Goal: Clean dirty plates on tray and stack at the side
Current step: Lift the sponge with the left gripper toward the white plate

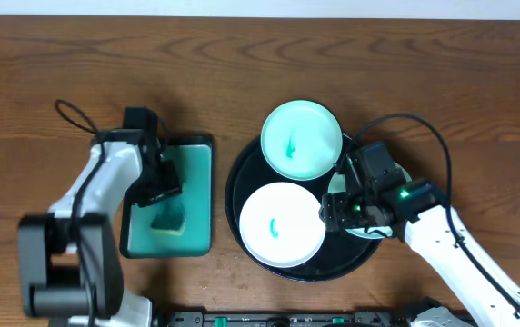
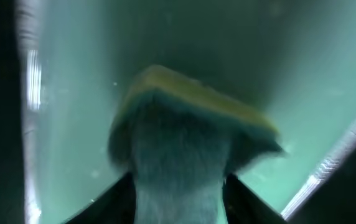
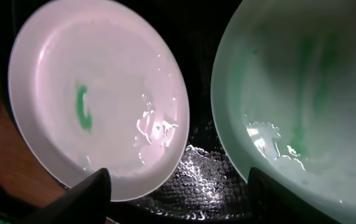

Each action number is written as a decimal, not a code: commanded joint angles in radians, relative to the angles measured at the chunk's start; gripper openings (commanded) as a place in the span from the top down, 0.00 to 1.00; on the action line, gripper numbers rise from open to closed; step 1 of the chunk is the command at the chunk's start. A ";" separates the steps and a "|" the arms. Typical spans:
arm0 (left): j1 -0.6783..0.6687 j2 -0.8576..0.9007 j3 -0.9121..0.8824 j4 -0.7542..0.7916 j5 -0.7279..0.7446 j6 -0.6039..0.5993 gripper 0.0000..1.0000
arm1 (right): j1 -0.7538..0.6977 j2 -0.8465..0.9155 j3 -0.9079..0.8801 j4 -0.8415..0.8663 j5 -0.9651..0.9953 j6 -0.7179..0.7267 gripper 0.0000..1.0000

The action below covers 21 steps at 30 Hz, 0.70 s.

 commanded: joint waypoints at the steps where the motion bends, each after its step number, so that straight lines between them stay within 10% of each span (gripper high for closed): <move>1: 0.005 0.085 -0.009 -0.002 0.012 0.022 0.63 | 0.013 0.005 -0.039 0.021 -0.031 -0.034 0.34; 7: 0.005 0.133 -0.006 0.003 0.013 0.022 0.92 | 0.031 0.029 -0.086 0.072 -0.032 -0.032 0.37; 21: -0.004 -0.363 0.056 -0.126 0.100 0.022 0.93 | 0.118 0.218 -0.091 0.213 0.066 0.119 0.60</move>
